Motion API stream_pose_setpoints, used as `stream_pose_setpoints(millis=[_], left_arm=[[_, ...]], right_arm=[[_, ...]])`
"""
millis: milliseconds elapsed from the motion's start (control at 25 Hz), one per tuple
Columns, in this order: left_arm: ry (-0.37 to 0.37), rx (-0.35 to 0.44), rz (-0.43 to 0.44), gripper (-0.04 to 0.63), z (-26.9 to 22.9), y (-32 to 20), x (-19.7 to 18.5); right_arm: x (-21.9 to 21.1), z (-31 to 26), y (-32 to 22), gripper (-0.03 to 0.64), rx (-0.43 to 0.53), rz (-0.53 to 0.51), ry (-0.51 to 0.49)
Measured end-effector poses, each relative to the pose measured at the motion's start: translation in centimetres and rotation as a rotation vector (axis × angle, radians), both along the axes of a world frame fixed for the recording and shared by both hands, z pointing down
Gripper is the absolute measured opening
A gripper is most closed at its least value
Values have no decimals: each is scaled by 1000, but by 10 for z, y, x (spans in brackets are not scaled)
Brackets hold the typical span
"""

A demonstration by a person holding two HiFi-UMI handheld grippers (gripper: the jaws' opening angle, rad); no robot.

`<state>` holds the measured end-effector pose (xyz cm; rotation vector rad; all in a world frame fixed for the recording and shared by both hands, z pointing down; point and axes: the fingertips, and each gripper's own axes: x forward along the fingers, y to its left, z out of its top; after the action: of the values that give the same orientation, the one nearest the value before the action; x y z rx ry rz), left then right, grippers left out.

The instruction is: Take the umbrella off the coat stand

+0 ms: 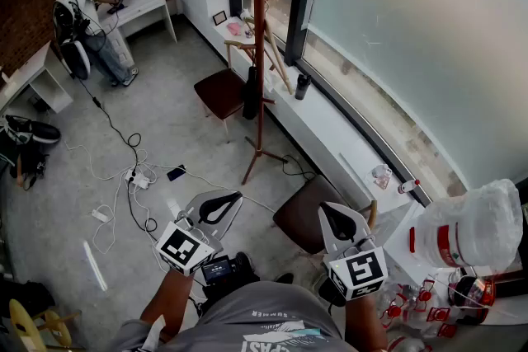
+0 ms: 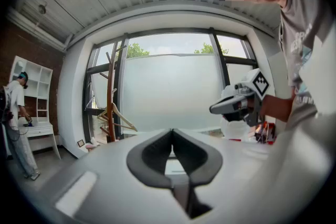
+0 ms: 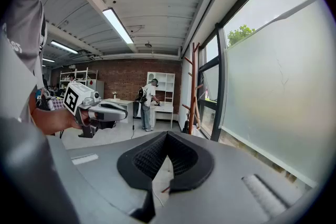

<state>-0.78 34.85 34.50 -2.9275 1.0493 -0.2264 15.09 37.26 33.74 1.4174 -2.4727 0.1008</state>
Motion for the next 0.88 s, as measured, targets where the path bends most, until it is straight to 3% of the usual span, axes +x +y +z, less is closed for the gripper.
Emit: stream_pose_setpoints(millis=[880], left_arm=[[18,-18,28,3,12,-53,-49]], right_arm=[[-47,10,-56,2,-38,47,-46]])
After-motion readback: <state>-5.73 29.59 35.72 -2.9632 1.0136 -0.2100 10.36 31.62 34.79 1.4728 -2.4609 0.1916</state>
